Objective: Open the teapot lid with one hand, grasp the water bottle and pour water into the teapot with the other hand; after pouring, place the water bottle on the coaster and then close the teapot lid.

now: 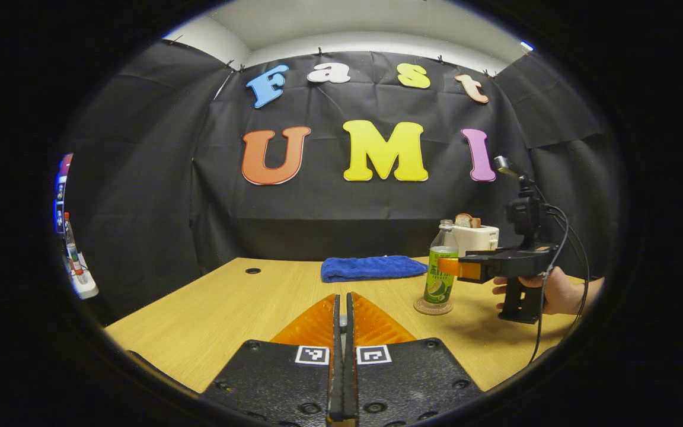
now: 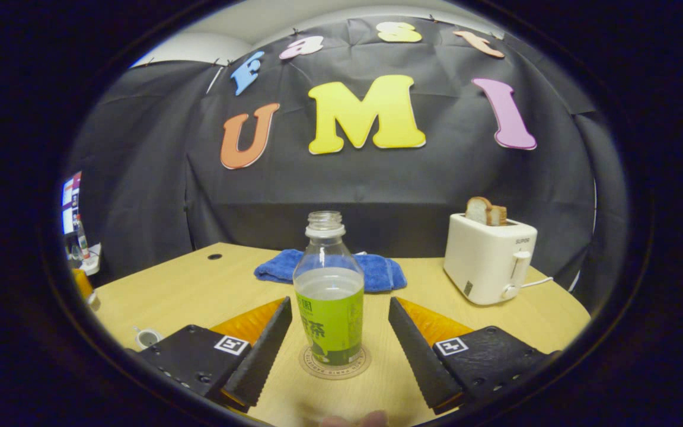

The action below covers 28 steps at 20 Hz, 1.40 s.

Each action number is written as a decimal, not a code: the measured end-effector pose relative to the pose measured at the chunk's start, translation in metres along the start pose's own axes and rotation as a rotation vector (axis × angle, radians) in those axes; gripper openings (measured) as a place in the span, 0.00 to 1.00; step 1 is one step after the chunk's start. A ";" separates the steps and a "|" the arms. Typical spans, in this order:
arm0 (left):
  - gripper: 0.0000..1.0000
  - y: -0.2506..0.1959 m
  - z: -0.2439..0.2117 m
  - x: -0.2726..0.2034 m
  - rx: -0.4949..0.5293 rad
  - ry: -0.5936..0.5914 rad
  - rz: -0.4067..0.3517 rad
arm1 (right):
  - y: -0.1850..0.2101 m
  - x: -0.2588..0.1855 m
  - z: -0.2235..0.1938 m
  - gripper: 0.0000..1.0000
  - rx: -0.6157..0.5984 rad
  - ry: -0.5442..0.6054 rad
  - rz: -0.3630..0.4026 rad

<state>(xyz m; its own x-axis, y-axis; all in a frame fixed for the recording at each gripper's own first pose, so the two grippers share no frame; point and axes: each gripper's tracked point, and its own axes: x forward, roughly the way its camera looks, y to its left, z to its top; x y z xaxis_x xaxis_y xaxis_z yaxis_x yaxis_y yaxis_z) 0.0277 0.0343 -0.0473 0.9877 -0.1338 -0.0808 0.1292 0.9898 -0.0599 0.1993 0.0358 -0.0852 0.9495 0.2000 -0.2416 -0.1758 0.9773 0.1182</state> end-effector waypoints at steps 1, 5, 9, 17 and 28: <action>0.03 -0.002 -0.003 0.003 0.002 -0.001 0.005 | -0.007 -0.015 0.005 0.98 -0.011 -0.029 -0.013; 0.03 -0.004 -0.017 0.018 0.002 0.011 0.031 | -0.030 -0.081 0.007 0.98 -0.027 -0.120 -0.058; 0.04 -0.009 -0.023 0.036 -0.020 0.007 0.047 | -0.053 -0.137 -0.015 0.98 -0.027 -0.134 -0.127; 0.05 -0.014 -0.047 0.051 -0.014 0.044 0.059 | -0.064 -0.164 -0.019 0.98 -0.036 -0.168 -0.159; 0.05 -0.014 -0.057 0.056 -0.005 0.062 0.075 | -0.064 -0.164 -0.029 0.98 -0.037 -0.159 -0.157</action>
<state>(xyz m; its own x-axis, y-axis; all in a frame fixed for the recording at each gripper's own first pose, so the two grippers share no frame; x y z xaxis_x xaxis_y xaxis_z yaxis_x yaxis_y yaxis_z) 0.0758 0.0100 -0.1080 0.9873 -0.0623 -0.1463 0.0546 0.9969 -0.0562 0.0474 -0.0572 -0.0814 0.9945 0.0349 -0.0992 -0.0296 0.9981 0.0549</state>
